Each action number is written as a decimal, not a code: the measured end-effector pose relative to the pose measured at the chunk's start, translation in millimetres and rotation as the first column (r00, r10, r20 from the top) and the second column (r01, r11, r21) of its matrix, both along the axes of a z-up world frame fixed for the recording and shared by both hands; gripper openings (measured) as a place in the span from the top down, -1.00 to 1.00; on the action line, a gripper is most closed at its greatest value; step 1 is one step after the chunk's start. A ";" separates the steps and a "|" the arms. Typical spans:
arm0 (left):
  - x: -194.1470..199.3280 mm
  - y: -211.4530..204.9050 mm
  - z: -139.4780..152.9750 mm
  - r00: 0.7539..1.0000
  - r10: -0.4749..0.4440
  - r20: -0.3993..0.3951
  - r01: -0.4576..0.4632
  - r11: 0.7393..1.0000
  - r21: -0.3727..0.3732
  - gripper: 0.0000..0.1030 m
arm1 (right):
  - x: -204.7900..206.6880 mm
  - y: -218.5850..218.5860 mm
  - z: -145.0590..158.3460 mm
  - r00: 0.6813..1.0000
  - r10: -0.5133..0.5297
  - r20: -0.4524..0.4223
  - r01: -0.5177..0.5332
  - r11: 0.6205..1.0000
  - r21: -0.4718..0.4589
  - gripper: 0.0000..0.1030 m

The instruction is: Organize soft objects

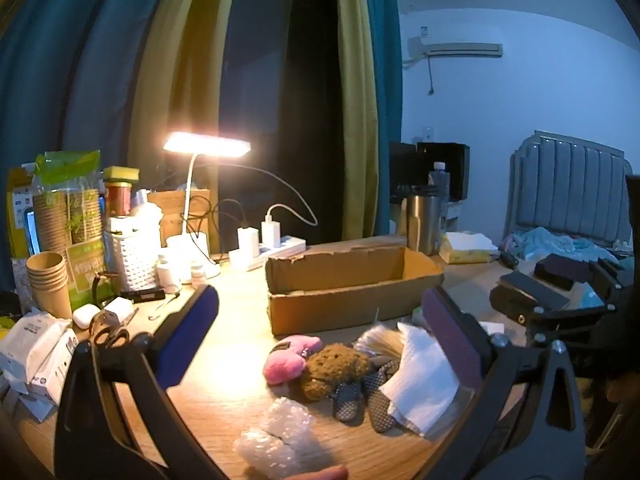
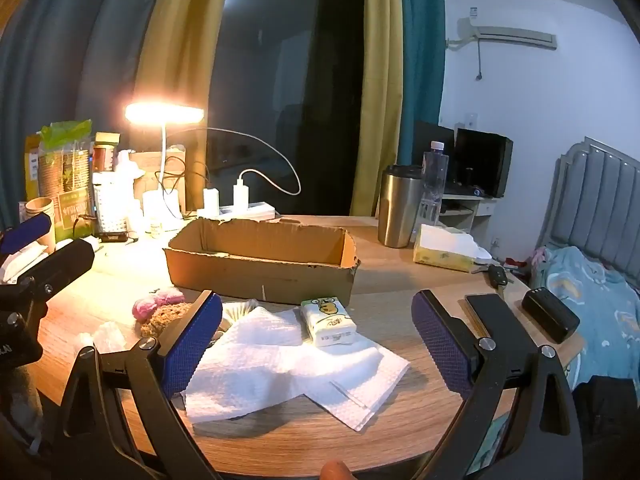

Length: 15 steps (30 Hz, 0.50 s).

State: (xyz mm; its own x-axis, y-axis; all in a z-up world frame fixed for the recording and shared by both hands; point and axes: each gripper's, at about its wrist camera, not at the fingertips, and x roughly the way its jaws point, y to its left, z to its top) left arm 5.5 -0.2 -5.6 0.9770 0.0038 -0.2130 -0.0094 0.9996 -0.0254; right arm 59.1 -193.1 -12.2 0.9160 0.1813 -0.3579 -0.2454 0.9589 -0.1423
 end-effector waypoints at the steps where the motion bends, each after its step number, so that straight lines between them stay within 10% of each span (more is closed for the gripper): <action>1: 0.2 -0.4 -0.2 1.000 -0.001 -0.001 0.001 1.000 -0.001 -0.99 | -0.3 -1.2 0.3 1.000 0.000 -0.002 0.000 1.000 0.001 -0.89; 15: -3.7 1.0 1.5 1.000 0.005 0.003 -0.005 1.000 -0.003 -0.99 | -1.0 -6.6 -0.4 1.000 -0.001 -0.011 0.001 1.000 -0.002 -0.89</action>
State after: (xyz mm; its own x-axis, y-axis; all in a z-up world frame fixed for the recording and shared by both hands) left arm 1.7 0.8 -4.0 0.9776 0.0079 -0.2103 -0.0142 0.9995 -0.0284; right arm 58.1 -199.8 -12.6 0.9122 0.1800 -0.3681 -0.2463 0.9588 -0.1416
